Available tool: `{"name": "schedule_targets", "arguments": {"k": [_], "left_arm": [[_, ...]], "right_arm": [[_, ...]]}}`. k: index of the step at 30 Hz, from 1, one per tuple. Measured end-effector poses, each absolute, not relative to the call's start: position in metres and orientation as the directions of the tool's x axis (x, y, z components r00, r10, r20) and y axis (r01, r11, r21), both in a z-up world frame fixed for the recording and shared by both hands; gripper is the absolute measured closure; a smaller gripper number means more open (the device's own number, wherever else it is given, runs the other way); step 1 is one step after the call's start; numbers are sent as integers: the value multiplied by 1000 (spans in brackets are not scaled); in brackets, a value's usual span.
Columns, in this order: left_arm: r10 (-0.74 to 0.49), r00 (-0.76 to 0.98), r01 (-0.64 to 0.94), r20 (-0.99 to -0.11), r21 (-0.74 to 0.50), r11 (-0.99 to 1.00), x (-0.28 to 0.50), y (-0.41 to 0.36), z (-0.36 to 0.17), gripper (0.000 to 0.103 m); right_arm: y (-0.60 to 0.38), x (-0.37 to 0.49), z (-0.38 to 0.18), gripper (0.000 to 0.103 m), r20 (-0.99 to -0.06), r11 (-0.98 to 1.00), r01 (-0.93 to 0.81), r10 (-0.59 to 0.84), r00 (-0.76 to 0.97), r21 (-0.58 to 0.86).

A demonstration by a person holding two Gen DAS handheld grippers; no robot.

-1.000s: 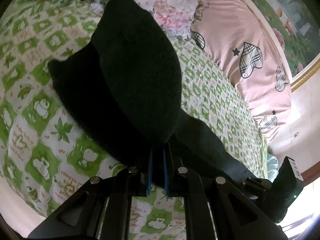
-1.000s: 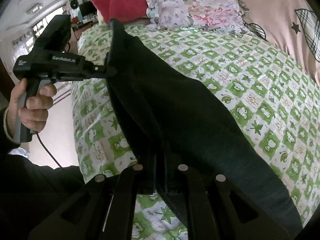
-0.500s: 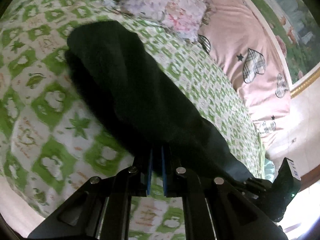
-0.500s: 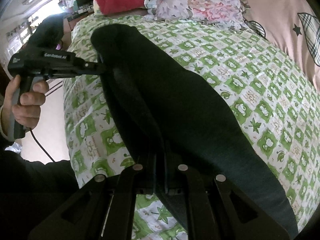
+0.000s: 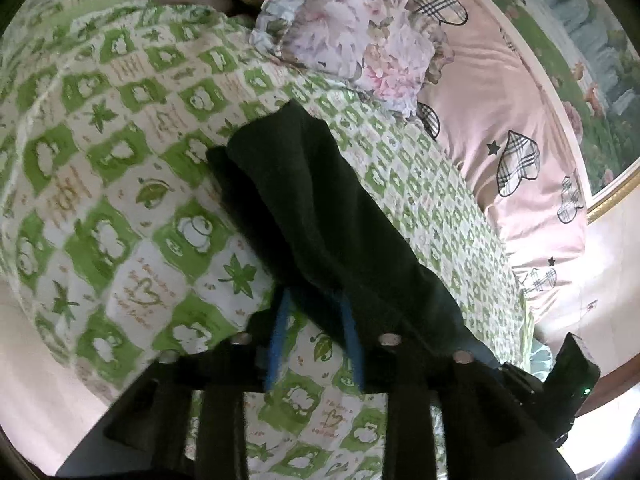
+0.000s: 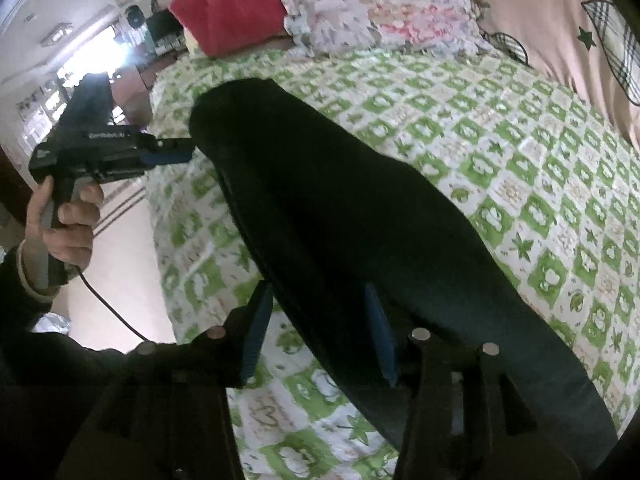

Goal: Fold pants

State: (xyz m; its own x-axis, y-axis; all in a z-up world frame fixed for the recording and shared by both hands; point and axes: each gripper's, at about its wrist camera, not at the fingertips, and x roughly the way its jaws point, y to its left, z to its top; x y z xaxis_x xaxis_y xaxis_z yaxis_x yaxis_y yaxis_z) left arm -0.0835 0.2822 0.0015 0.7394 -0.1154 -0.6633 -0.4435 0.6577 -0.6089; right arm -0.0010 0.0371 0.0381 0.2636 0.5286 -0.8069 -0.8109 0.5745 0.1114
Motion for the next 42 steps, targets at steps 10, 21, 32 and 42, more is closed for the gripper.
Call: {"name": "schedule_targets", "arguments": {"k": [10,21,32,42], "left_arm": [[-56,729,-496,-682,-583,644,-89,296,9,53],[-69,721,-508,-689,-594,623,-81,312,-2,52],[-100,705,-506,-702,-596,624,-63,322,-17,52],[-107,702,-494,-704,-590,638,-35,331,-34,54]], "right_arm": [[47,35,59,54,-760,645,-748,562,326,156],[80,112,37,54,-811,699,-682,516,275,214],[108,145,-7,71,-882,672,-703,450,140,231],[88,155,2,92,-829,650,-675,550,101,349]]}}
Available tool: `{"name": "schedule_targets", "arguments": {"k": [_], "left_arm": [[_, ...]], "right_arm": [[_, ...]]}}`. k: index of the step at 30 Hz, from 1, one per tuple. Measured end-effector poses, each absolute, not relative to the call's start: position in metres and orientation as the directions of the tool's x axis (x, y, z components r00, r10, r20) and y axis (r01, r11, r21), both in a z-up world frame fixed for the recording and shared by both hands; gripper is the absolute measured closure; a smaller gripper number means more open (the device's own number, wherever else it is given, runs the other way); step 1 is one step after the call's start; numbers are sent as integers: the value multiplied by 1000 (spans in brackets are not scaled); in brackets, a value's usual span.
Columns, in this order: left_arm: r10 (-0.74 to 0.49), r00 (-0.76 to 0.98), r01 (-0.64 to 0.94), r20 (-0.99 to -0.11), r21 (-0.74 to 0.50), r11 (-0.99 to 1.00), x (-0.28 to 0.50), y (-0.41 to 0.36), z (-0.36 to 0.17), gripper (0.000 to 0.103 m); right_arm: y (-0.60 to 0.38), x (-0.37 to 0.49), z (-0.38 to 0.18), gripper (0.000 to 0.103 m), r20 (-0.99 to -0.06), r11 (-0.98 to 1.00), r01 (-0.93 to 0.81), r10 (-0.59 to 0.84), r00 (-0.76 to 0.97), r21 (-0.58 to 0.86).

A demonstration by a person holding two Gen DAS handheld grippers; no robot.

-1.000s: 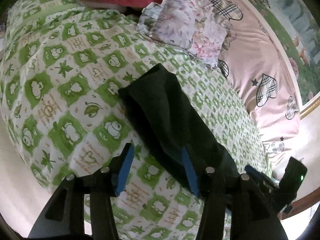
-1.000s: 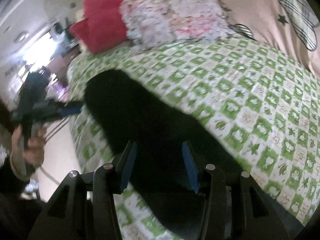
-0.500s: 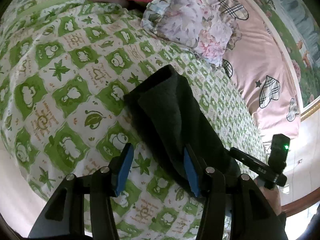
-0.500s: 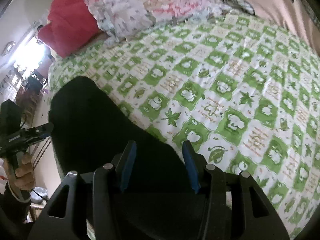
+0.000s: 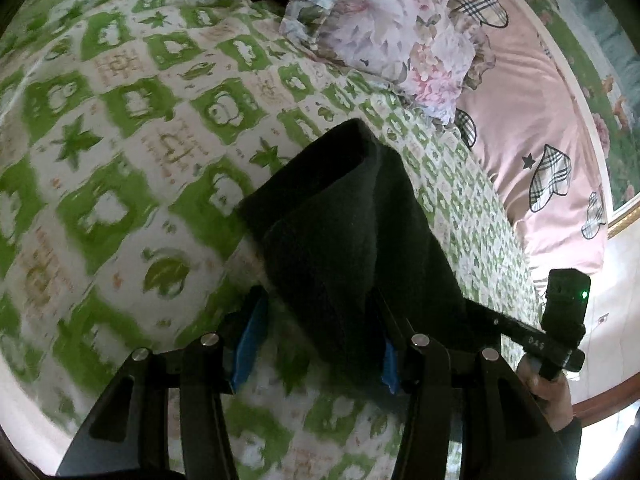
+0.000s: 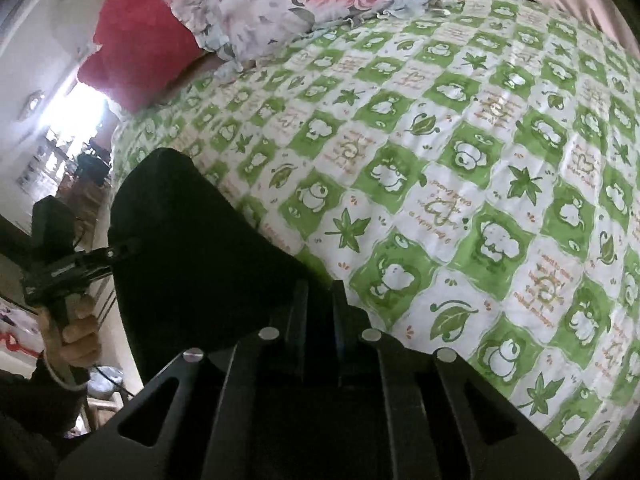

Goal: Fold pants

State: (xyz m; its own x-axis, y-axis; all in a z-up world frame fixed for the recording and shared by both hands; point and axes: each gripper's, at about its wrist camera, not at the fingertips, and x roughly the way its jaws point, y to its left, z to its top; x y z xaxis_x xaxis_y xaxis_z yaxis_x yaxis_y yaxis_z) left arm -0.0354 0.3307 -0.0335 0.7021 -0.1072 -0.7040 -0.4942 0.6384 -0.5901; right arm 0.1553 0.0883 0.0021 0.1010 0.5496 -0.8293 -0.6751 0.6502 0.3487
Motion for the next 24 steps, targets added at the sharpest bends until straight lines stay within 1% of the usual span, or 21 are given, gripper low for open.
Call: {"name": "schedule_targets", "arguments": {"k": [2,4,6,8,9,11,15,17,19,22,24], "left_arm": [[-103,708,-486,-699,-587,647,-27,334,-35,55],[-93,720,-474,-687,-586,657,-19,336,-35,62],[-95,722,-464,-685,-582,667,-12,338,-38,77],[-98,740,-450,-666,-597,664,-12,338,-33,85],[-94,747,-437,-658,-593,676,-14,335,-27,86],[-80,757,-418,-648,-575,703,-22,327,-9,87],[-85,803,-353,-590,-586,729,-46,317,31,87],[-86,813,-329,-576,-577,747,-50,314,42,87],[-88,813,-320,-576,-566,760,-46,315,44,87],[-72,787,-345,-612,-534,772,-28,320,29,87],[-49,776,-354,-629,-499,791,-14,324,19,87]], "right_arm": [[86,158,0,92,-823,652,-663,560,96,367],[82,162,-4,92,-810,655,-642,580,89,398],[80,162,-5,93,-800,654,-630,594,86,418],[80,160,-3,93,-794,649,-633,602,89,421],[80,157,1,93,-790,645,-638,606,92,421],[78,152,10,93,-779,637,-645,619,101,423],[77,142,33,93,-755,615,-673,643,127,411],[80,142,38,93,-754,618,-684,639,151,387],[84,145,38,93,-759,633,-685,627,178,362],[93,150,30,93,-785,668,-683,577,227,294],[102,154,21,93,-804,701,-678,524,280,221]]}}
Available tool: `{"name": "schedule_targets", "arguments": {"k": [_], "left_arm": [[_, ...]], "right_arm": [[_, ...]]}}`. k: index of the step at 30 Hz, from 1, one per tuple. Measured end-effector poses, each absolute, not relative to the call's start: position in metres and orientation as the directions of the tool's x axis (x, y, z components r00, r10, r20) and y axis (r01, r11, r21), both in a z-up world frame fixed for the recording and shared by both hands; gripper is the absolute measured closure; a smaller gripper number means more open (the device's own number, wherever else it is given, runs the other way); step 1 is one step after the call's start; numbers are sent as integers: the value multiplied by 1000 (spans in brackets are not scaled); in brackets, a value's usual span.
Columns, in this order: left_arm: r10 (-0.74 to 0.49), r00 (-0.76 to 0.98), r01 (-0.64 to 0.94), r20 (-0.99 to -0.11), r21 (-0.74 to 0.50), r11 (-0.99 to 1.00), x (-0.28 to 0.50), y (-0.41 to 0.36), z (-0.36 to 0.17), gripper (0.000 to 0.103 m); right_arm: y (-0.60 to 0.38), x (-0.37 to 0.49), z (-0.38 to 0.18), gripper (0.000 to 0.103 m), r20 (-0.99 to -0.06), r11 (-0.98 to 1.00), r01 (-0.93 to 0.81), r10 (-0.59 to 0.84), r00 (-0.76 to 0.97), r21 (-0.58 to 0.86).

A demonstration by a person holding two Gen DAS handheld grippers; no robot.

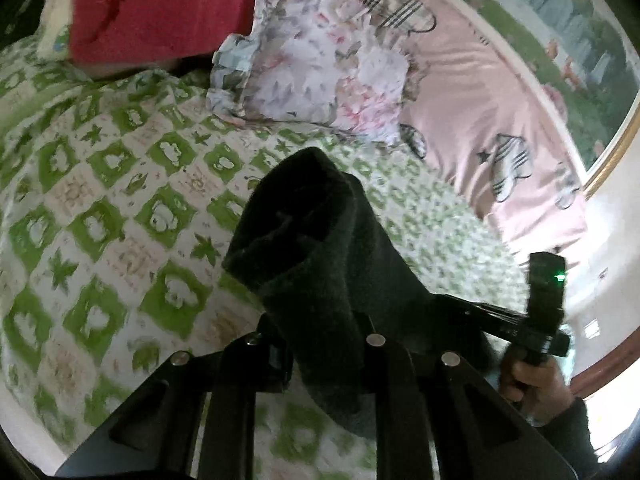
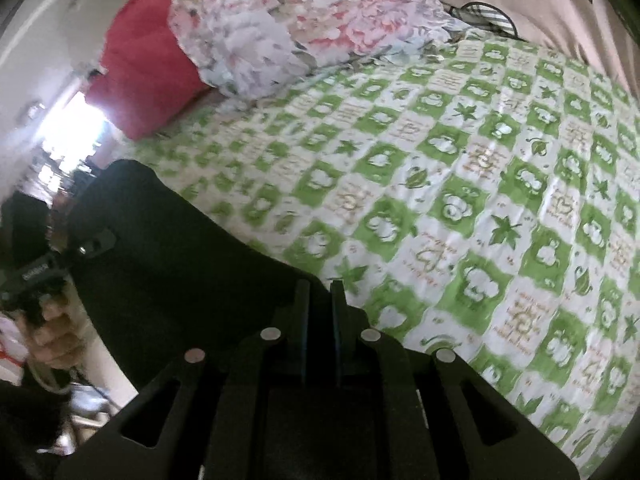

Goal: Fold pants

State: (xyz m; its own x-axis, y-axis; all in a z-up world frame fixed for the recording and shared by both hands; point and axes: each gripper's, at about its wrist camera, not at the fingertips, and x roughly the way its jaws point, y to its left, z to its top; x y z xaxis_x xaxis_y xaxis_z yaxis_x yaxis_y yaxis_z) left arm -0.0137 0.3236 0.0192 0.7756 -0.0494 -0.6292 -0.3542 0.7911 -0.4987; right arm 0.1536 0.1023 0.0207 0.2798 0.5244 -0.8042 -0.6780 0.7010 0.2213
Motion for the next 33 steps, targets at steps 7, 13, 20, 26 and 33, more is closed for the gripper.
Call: {"name": "schedule_targets", "arguments": {"k": [7,13,20,26,33], "left_arm": [[20,733,-365,-680,-367,856,22,331,-14,84],[138,708,-407,-692,-241,881,21,330,-28,60],[247,707,-491,-662,-208,846,-3,337,0,49],[241,757,-468,-607,-246,849,-15,324,35,46],[142,822,-345,-551,-285,894,-6,277,70,38]], "right_arm": [[111,159,6,94,-796,751,-656,445,410,81],[93,164,-3,88,-776,841,-541,355,522,21],[55,146,31,88,-727,843,-516,450,518,153],[27,107,49,55,-702,832,-519,490,516,199],[-17,57,47,55,-695,853,-458,487,529,249]]}}
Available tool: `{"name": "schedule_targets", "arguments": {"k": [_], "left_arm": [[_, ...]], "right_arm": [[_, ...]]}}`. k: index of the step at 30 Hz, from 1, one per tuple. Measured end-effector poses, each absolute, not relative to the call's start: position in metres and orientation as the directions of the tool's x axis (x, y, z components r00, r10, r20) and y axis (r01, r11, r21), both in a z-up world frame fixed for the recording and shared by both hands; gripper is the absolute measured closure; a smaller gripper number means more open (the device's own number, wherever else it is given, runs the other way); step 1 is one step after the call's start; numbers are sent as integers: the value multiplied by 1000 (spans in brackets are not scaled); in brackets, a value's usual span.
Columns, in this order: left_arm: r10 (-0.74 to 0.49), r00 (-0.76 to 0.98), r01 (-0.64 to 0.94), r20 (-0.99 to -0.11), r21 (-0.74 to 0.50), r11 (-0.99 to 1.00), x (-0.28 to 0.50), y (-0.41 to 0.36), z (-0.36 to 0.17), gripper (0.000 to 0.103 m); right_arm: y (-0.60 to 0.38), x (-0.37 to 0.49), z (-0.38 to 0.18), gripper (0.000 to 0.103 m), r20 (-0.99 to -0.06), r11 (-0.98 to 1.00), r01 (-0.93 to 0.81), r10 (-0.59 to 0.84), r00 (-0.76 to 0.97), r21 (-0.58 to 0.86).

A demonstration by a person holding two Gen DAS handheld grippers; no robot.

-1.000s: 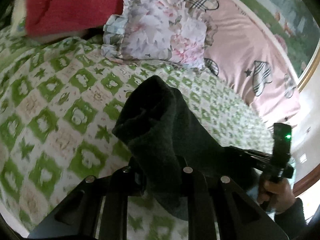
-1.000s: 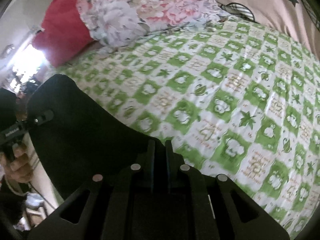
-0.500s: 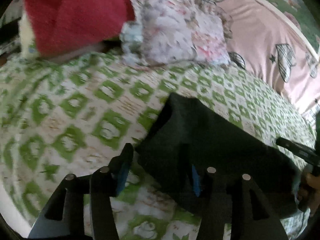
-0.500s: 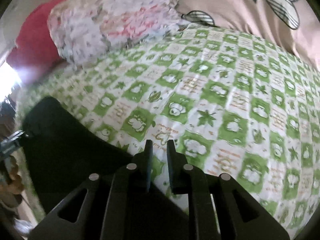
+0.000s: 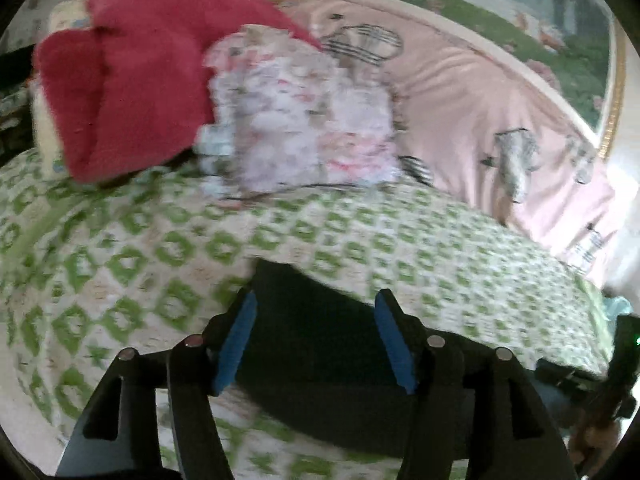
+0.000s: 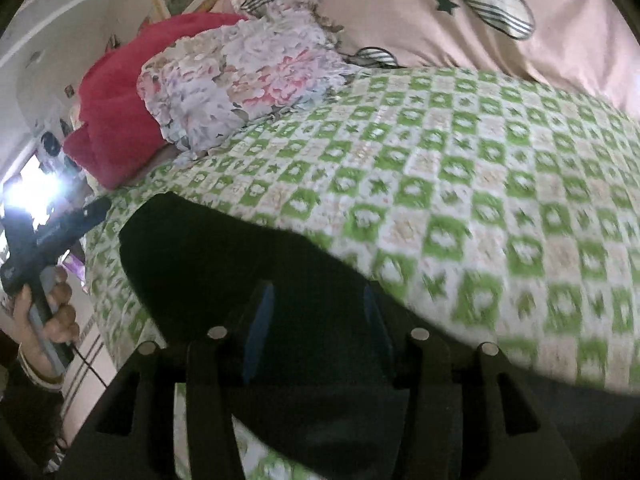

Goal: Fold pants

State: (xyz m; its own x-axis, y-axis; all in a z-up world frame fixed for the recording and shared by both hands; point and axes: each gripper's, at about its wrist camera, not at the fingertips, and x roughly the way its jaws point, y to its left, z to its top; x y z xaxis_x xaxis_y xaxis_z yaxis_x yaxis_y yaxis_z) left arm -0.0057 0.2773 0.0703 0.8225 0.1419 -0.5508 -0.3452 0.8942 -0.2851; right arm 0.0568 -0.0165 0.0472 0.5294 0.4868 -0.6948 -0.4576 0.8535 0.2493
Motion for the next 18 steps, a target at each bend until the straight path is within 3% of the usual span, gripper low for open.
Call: {"name": "schedule_targets", "arguments": {"k": [11,12,14,18], "left_arm": [[-158,776,-16,-610,-270,963,56,146,57,37],[-180,767,8,-615,-271,963,60,136,56,37],[-223,747,65,-627,-265,962,68,110,53,37],[-288,704,157,-649,-253,955,83,68,49,35]], "right_arm": [[-109,-12,42,54,-686,920,-253,392,612,300],[-120,-19,41,51,-685,925,-224,378,623,307],[-134,-28,40,36,-682,928,-194,366,633,318],[-165,-53,36,35,-674,934,-104,322,665,343]]}}
